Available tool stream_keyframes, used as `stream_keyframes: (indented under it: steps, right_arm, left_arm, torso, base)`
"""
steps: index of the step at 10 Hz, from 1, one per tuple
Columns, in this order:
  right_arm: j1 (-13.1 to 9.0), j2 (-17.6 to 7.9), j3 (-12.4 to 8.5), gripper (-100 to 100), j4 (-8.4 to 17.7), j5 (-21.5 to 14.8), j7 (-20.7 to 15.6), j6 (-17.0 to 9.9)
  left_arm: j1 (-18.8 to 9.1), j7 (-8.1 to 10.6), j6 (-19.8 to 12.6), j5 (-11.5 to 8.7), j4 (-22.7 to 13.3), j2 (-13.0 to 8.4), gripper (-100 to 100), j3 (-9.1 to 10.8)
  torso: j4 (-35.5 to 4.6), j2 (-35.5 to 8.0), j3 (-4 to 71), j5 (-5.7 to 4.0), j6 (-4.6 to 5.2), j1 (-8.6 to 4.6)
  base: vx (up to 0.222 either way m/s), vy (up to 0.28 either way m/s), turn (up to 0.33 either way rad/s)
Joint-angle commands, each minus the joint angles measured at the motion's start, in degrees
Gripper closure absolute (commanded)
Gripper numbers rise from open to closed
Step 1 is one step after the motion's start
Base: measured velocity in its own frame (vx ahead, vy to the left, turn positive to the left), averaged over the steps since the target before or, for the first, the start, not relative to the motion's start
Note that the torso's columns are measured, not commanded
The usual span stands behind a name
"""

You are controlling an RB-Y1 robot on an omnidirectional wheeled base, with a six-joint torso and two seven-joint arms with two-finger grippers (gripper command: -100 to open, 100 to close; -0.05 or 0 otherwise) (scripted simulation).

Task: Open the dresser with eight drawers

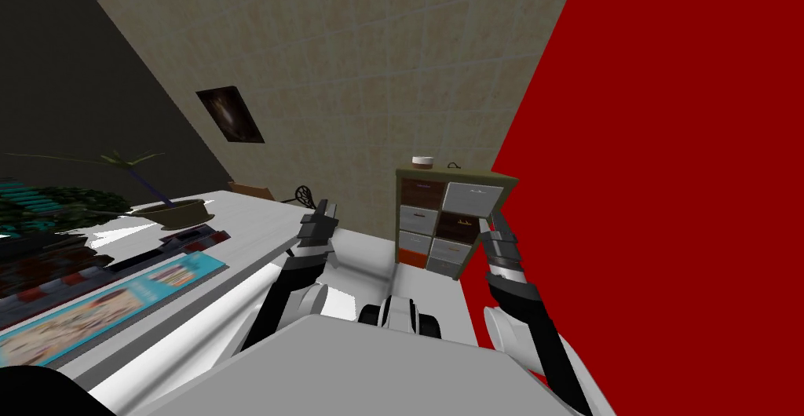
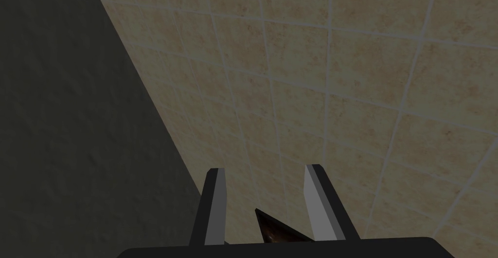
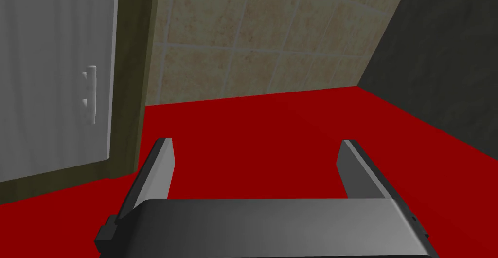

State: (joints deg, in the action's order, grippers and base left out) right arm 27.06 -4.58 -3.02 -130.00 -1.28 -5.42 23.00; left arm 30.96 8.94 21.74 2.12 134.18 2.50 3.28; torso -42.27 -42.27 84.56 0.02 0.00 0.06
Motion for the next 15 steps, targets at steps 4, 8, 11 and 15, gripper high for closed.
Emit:
stream_keyframes:
  steps: [4, 8, 11, 15]
  right_arm:
    - [-4.9, -4.7, -1.0, -100, 5.4, -3.8, -8.6, -1.1]
    - [-7.7, -6.1, -1.6, -100, 8.4, -6.0, -13.5, -1.6]
    - [-10.7, -7.4, -2.3, -100, 11.6, -8.5, -18.4, -2.2]
    - [-14.0, -8.7, -3.1, -100, 15.2, -11.1, -23.9, -2.8]
  left_arm:
    - [0.0, 0.0, 0.0, 0.0, 0.0, 0.0, 0, 0.0]
    - [0.0, 0.0, 0.0, 0.0, 0.0, 0.0, 0, 0.0]
    - [0.0, 0.0, 0.0, 0.0, 0.0, 0.0, 0, 0.0]
    - [0.0, 0.0, 0.0, 0.0, 0.0, 0.0, 0, 0.0]
  torso:
    - [0.0, 0.0, 0.0, -0.02, 0.01, -0.09]
    - [0.0, 0.0, 0.0, -0.02, -0.01, -0.06]
    - [0.0, 0.0, 0.0, -0.01, 0.01, -0.06]
    - [0.0, 0.0, 0.0, -0.01, 0.01, -0.06]
  base:
    - [-0.011, 0.041, 0.019]
    - [-0.008, 0.036, 0.019]
    - [-0.008, 0.038, 0.02]
    - [-0.009, 0.039, 0.02]
